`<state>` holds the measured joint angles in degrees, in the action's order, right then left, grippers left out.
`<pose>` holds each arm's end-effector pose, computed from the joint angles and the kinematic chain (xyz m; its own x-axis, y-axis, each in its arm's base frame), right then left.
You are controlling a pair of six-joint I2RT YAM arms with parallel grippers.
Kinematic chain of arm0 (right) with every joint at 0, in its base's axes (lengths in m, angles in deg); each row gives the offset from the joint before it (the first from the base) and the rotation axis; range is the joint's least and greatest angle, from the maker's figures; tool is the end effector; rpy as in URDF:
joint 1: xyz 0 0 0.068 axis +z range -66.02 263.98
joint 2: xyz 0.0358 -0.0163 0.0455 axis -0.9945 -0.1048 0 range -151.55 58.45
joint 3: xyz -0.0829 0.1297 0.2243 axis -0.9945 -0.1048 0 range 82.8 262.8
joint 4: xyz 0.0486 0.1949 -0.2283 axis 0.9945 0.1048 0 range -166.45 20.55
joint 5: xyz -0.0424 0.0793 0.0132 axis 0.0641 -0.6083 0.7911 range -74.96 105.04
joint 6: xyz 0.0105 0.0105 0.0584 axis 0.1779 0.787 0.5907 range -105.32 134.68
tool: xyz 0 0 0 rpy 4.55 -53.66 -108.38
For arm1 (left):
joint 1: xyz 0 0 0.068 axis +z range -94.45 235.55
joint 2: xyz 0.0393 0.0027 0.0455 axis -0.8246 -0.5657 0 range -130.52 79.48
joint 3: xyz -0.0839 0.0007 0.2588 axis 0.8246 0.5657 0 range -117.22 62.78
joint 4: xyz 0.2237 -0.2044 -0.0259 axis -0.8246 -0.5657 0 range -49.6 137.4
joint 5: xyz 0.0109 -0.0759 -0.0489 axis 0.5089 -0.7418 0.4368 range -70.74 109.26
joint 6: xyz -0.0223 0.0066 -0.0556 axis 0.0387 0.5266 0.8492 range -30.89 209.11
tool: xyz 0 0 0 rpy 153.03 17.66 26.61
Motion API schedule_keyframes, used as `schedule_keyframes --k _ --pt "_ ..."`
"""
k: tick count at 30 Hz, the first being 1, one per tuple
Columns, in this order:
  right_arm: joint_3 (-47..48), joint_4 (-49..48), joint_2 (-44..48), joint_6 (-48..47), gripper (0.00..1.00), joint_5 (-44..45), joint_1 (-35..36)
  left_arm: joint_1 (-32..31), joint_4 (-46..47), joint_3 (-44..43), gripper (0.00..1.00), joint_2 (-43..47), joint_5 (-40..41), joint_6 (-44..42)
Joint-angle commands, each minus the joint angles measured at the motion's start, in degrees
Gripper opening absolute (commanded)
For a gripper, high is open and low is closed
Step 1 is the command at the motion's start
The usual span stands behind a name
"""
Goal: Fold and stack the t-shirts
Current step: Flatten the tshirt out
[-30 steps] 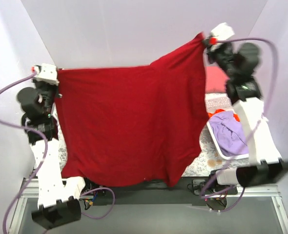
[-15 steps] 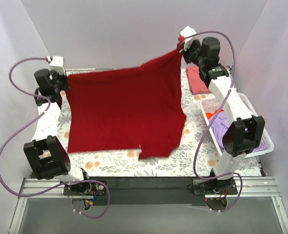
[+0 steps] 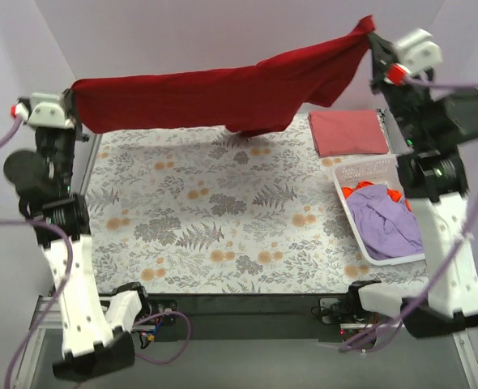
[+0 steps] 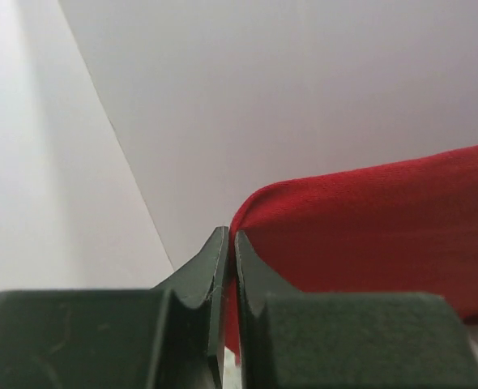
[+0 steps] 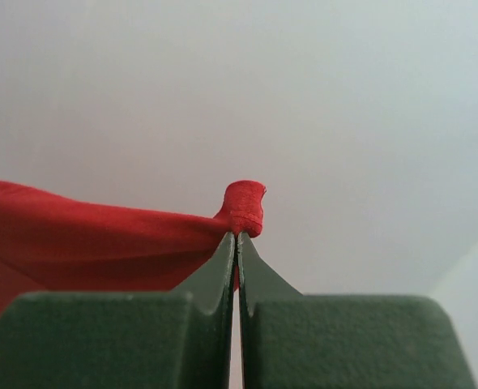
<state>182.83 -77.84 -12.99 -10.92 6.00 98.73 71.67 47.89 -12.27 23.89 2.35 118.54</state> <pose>0.2541 0.0740 0.6134 0.6011 -0.2831 -0.7473 -0.1366 0.8850 -0.4451 0.2289 0.0527 0.5237 0.2869 -0.4064 -0.8675 0.1584 0.9132 -0.3755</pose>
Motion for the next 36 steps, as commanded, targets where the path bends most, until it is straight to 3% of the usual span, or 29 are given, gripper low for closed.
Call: schedule_keyframes --k 1,8,13,18,26,32,36 --pt "-3.08 -4.76 9.63 0.21 0.01 2.18 -0.33 0.32 0.83 -0.19 0.0 9.26 3.45 0.1" --pt "-2.21 -4.68 21.69 -3.74 0.01 3.85 -0.24 0.32 -0.14 -6.07 0.0 18.15 14.0 -7.81" --pt "1.48 -6.43 18.55 -7.78 0.01 3.68 -0.33 0.23 -3.56 -11.43 0.0 15.09 13.57 -8.69" --pt "-3.77 -9.68 14.14 -9.2 0.01 0.52 -0.33 0.23 -8.57 -9.43 0.0 11.56 8.74 -9.92" --pt "-27.67 -15.04 7.73 -9.98 0.01 -8.62 -0.15 0.32 -14.38 14.26 0.0 8.75 -2.15 -11.24" --pt "-35.78 -19.0 -1.85 -11.75 0.01 -9.77 2.39 0.23 -5.87 29.59 0.0 1.38 -1.99 -13.08" --pt "-36.05 -21.28 -10.54 -12.89 0.01 -8.72 3.54 0.05 4.84 34.61 0.0 -11.18 -0.94 -13.61"
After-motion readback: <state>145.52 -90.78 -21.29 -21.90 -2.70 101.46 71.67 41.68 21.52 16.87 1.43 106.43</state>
